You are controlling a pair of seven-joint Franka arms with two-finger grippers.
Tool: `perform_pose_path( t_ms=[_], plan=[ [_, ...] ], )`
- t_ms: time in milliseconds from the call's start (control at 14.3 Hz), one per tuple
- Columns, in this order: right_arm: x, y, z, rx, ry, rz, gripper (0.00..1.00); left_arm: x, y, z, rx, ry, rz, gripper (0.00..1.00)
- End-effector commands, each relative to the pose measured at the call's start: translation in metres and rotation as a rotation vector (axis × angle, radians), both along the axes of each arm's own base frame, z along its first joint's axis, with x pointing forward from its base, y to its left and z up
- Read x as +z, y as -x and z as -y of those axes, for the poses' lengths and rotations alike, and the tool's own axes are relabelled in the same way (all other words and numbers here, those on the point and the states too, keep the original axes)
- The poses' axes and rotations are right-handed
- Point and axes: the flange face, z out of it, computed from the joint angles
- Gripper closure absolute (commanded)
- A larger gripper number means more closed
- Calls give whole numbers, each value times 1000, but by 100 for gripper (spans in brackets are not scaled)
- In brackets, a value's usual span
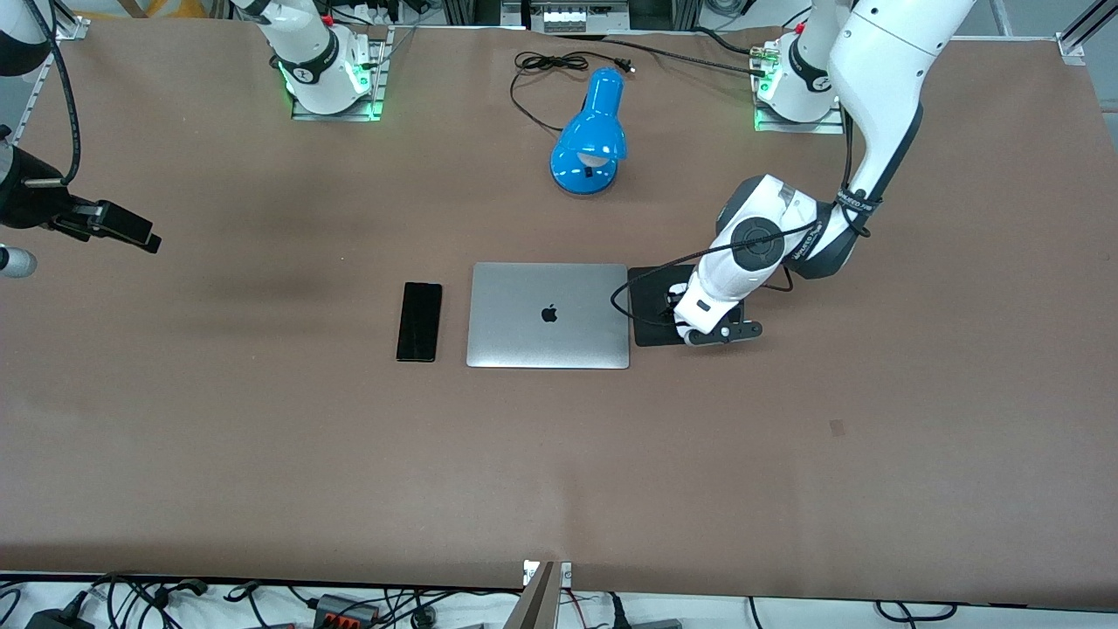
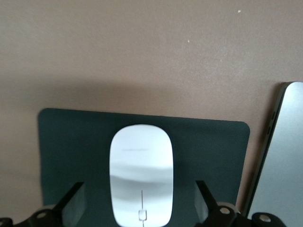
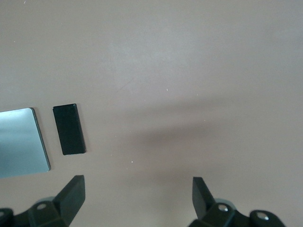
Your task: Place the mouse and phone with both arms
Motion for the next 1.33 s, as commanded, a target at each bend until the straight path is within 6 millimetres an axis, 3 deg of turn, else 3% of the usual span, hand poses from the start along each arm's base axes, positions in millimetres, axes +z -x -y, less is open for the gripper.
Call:
perform_pose_path(
  t_ms=[0, 280, 420, 561, 771, 911, 1051, 1191, 1261],
  plan=[
    [6, -1, 1, 12, 5, 0, 0, 54, -24, -5, -54, -94, -18, 0],
    [6, -1, 1, 18, 6, -2, 0, 141, -70, -34, -305, -216, -45, 0],
    [6, -1, 1, 18, 7, -2, 0, 188, -89, -64, -426, -211, -68, 0],
    [6, -1, -1, 28, 26, -2, 0, 242, -95, -107, -484, -188, -98, 0],
    [6, -1, -2, 35, 44, -3, 0, 312, -78, -157, -438, -112, -96, 0],
    [4, -2, -2, 37, 42, -6, 0, 331, -56, -198, -337, 65, -175, 0],
    [4, -2, -2, 37, 42, -6, 0, 356, -29, -208, -258, 86, -169, 0],
    [4, -2, -2, 35, 42, -6, 0, 382, -20, -235, -173, 77, -1, 0],
    [4, -2, -3, 35, 42, -6, 0, 391, -7, -239, -159, 93, 50, 0]
  ],
)
